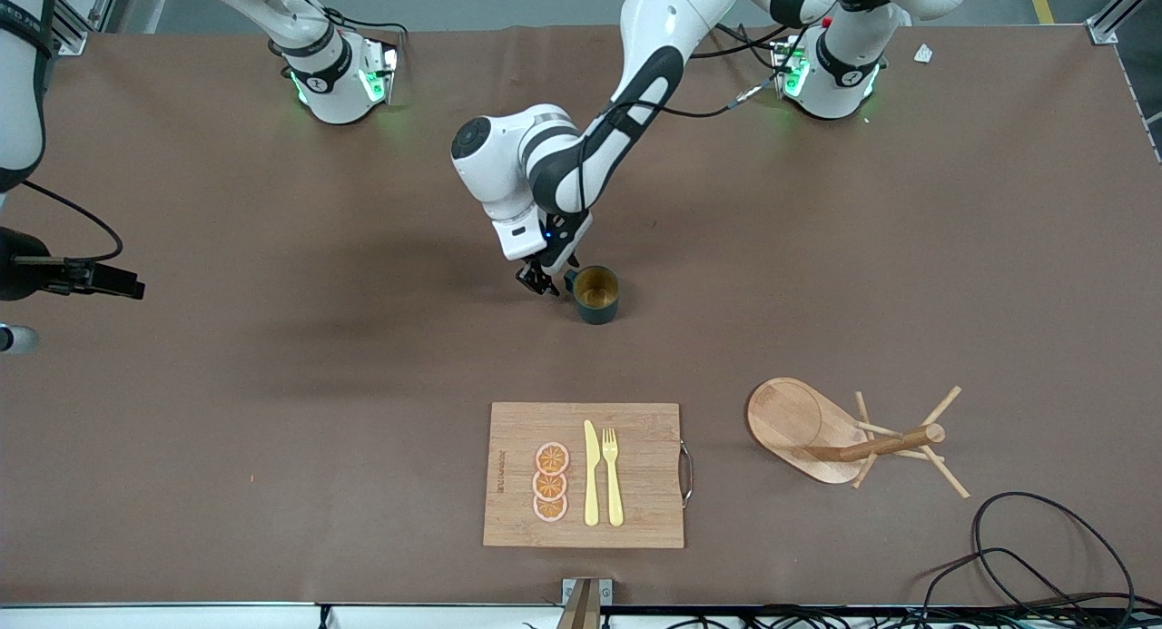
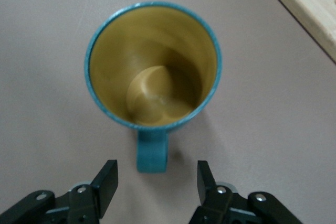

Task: Pass cup and hang on rack
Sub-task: 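Lower the left gripper over the mug while the right gripper withdraws, then close the left gripper on the teal mug handle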

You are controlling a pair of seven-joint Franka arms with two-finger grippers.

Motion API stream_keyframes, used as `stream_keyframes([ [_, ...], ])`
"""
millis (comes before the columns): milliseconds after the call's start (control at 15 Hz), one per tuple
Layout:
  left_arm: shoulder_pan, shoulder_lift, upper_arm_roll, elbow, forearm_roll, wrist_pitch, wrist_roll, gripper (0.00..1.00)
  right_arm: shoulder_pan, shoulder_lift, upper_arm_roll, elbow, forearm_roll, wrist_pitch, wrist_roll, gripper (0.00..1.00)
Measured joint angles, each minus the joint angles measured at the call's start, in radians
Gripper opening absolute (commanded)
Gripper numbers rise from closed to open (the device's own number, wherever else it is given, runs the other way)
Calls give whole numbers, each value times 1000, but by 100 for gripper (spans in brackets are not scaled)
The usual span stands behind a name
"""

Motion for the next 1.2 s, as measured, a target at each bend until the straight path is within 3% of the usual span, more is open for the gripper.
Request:
stream_keyframes([
  [665, -9, 7, 9, 5, 73, -60, -1, 56, 0, -180, -1, -87, 0, -36, -1, 100],
  [1063, -15, 7, 10, 14, 73, -72, -2, 43, 0, -237, -1, -110, 0, -67, -2, 100],
  [1196, -18, 6, 10, 17, 73, -78, -2, 32, 0, -254, -1, -111, -1, -70, -4, 100],
])
